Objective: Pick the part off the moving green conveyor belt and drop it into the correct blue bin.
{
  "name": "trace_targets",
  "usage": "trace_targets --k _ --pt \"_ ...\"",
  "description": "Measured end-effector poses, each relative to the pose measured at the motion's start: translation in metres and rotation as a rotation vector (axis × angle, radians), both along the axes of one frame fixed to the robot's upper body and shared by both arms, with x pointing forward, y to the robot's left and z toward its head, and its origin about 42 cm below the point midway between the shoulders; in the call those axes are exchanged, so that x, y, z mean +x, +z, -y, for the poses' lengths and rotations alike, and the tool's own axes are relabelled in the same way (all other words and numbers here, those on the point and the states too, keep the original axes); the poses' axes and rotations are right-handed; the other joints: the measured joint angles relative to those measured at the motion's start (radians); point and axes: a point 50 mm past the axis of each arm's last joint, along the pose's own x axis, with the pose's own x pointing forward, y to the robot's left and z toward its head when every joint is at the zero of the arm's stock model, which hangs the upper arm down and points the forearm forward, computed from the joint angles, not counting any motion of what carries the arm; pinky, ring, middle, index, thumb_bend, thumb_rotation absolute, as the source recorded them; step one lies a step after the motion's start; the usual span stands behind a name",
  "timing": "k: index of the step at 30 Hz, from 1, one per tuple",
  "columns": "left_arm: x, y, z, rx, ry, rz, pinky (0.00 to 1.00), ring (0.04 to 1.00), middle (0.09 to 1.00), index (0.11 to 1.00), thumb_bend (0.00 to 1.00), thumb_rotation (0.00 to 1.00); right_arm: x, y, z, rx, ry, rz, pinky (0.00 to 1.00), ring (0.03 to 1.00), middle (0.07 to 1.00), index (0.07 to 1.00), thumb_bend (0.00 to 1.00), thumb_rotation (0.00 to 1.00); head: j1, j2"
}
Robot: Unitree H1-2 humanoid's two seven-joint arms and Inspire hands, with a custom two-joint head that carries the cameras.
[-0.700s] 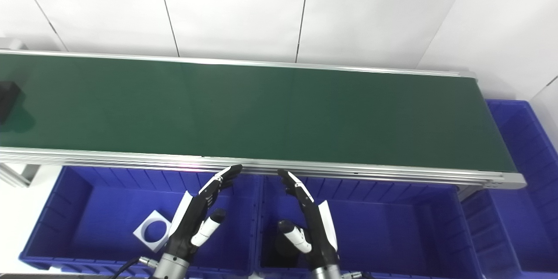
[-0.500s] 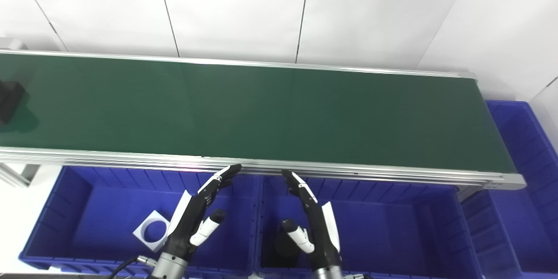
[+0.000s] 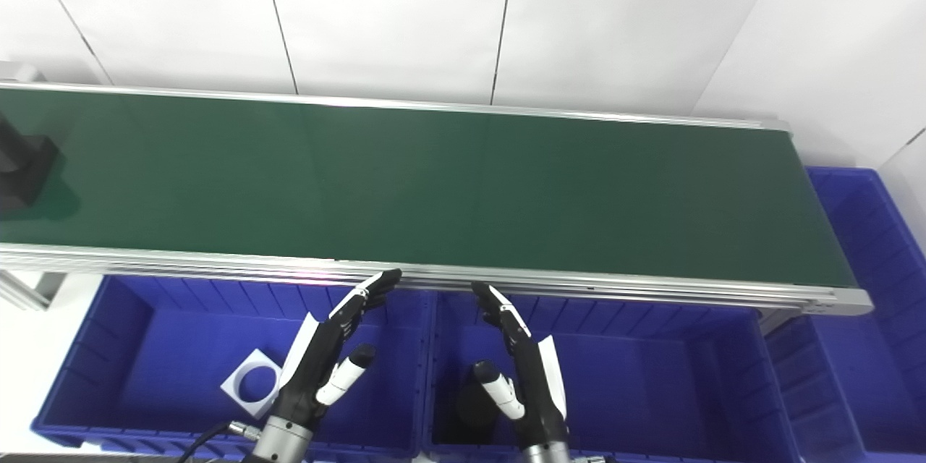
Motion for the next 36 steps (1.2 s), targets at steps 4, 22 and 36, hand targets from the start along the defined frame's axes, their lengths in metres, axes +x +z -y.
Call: trace_targets --k 4,22,36 --pt "0.0 0.0 0.0 0.0 0.0 0.0 0.87 0.892 0.885 0.857 0.66 1.0 0.0001 0.0 -0.0002 0.0 0.0 0.0 0.84 0.863 0.875 0.855 0.9 1.0 0.003 -0.003" --pt "-0.0006 -0.0009 0.0003 0.002 0.002 -0.001 0.87 0.894 0.884 0.861 0.67 1.0 -0.0001 -0.0003 -0.0006 -0.001 0.001 -0.001 0.84 0.866 0.877 0.856 0.9 1.0 -0.002 -0.008" --pt "-0.0008 -0.0017 -0.0015 0.008 0.003 -0.002 0.86 0.889 0.882 0.86 0.7 1.0 -0.0002 -0.0003 -0.0021 -0.003 0.005 0.001 0.84 0.869 0.877 0.849 0.88 1.0 -0.003 -0.009"
